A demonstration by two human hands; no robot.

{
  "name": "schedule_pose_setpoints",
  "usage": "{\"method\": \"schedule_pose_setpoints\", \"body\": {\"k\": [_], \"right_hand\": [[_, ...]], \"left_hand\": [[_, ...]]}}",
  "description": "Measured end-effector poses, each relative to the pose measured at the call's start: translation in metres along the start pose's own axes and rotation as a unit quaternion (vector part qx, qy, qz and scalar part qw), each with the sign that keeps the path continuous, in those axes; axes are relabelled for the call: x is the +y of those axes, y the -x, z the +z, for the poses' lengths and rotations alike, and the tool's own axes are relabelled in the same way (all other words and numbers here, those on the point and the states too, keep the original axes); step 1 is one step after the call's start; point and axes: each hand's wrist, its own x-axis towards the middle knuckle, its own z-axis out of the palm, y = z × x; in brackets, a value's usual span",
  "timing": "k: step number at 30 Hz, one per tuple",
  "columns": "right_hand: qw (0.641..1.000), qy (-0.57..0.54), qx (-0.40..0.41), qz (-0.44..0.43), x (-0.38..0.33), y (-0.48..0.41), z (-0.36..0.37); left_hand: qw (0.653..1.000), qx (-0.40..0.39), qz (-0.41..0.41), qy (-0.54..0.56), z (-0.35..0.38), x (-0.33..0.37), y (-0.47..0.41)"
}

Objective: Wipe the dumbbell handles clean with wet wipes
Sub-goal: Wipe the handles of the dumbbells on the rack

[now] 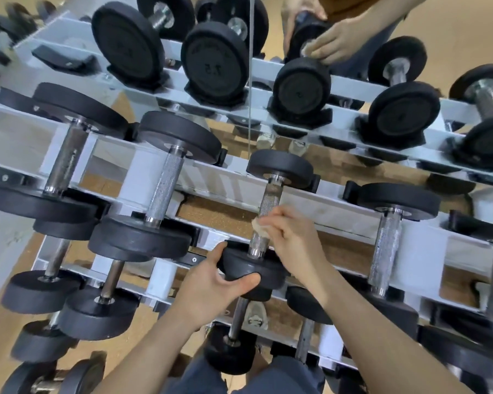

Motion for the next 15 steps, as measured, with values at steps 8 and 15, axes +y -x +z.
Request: {"method": "schedule_pose_setpoints", "body": {"k": [8,15], "right_hand": [[0.998,-0.051,-0.013,0.030,-0.006,0.021,0.008],[0.965,-0.064,0.217,0.133,-0.004,-0.021,0.011]], "left_hand": [[1.000,-0.008,0.003,-0.015,0.001,0.003,0.002],[0.889,0.112,0.287,-0.339,0.036,0.029,0.025]]}}
